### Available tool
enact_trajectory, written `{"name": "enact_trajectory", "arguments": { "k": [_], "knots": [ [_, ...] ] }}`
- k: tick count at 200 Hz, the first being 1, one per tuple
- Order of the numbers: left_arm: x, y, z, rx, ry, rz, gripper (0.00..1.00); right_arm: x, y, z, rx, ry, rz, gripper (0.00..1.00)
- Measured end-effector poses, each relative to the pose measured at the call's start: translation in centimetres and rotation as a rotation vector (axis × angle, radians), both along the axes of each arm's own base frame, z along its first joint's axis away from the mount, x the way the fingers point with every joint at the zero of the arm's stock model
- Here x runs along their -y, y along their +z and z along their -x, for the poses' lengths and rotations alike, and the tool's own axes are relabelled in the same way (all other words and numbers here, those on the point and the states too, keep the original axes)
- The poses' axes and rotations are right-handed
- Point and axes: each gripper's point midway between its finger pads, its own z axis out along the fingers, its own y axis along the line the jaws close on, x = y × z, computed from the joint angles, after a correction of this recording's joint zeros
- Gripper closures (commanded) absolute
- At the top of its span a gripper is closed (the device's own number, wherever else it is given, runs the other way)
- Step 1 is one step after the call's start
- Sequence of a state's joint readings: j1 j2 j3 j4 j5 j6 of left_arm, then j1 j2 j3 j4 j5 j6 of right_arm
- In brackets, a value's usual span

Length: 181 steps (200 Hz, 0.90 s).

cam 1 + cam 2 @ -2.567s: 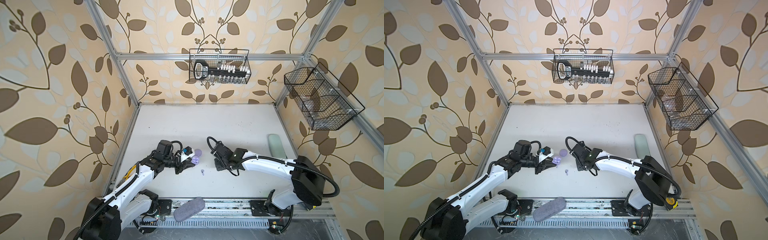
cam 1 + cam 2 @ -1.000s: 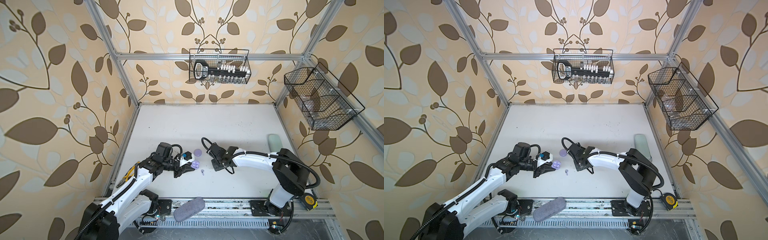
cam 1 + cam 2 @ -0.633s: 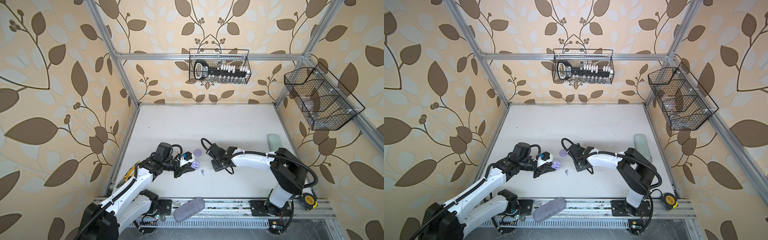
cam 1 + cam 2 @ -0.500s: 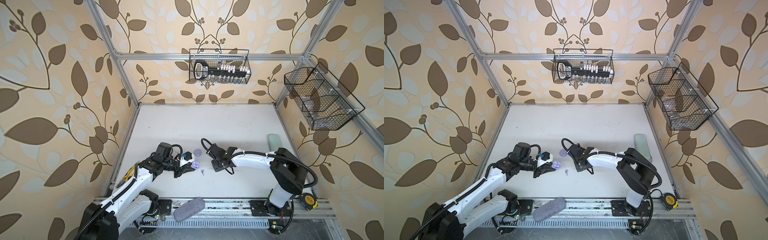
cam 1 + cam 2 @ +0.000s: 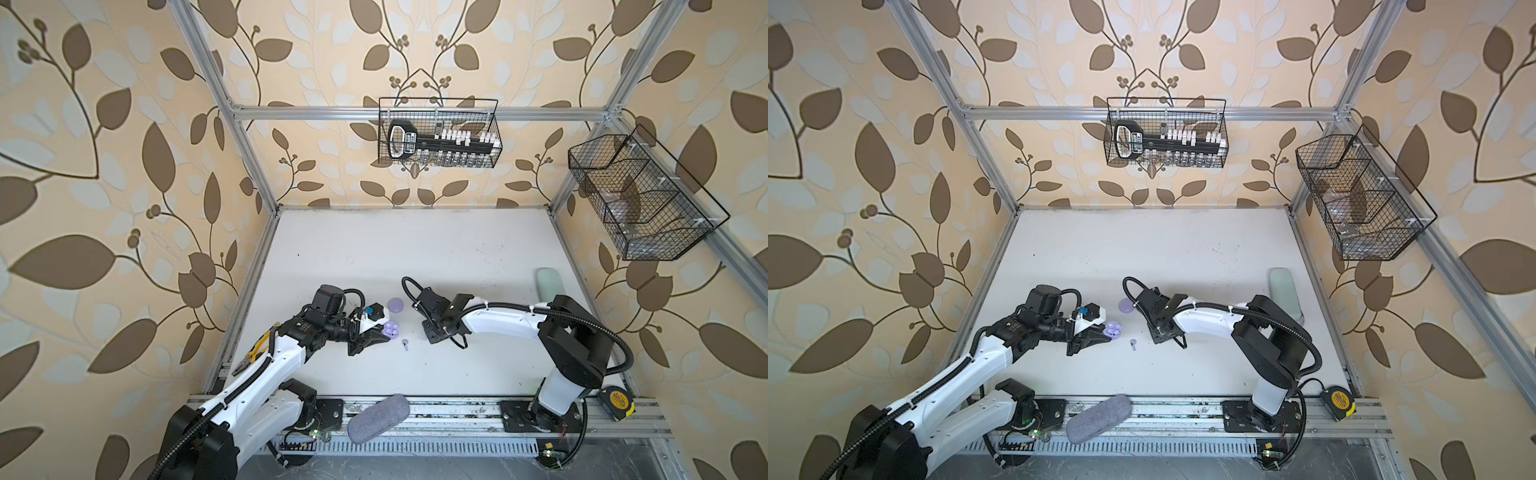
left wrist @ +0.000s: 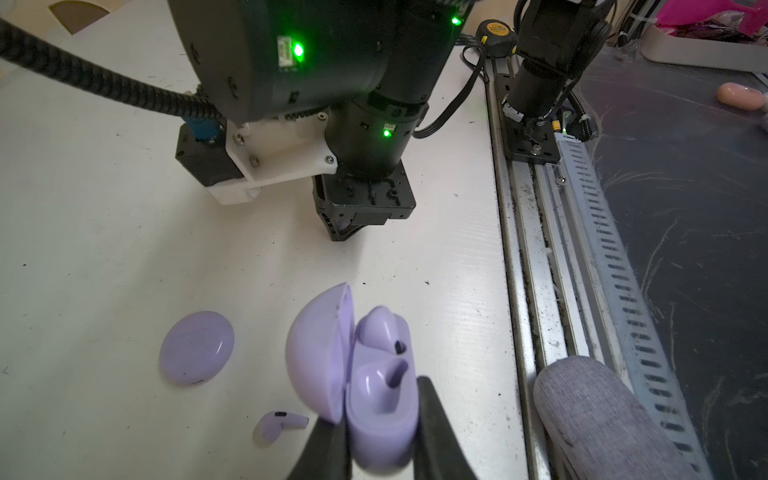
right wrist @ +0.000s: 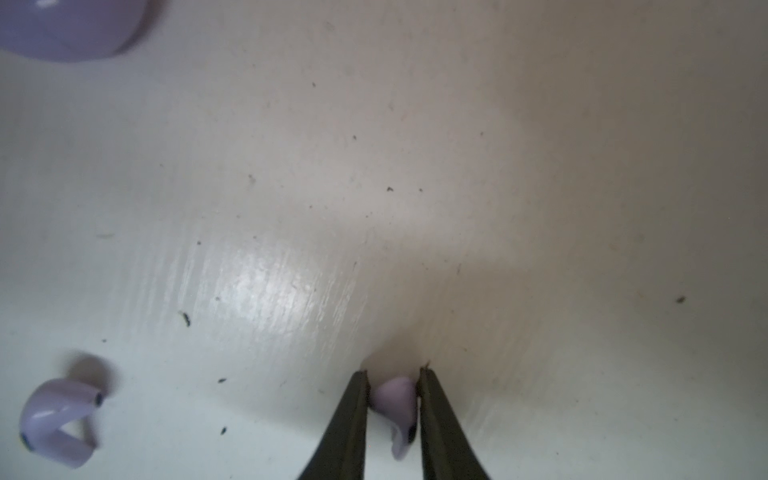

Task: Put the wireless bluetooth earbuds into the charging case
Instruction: 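Close the right gripper on the lavender earbud, then lift the lavender earbud off the table with the right gripper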

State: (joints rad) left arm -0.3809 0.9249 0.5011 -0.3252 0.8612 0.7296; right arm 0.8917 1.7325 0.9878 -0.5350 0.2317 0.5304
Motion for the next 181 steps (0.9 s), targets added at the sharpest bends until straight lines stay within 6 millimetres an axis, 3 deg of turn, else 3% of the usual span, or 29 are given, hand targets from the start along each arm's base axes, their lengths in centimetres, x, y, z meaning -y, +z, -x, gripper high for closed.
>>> {"name": "enact_trajectory", "arguments": {
  "k": [181],
  "knots": [
    [0.01, 0.05, -0.16, 0.005, 0.006, 0.000, 0.98, 0.08, -0.02, -0.03, -0.001, 0.002, 0.002, 0.81]
  ]
}}
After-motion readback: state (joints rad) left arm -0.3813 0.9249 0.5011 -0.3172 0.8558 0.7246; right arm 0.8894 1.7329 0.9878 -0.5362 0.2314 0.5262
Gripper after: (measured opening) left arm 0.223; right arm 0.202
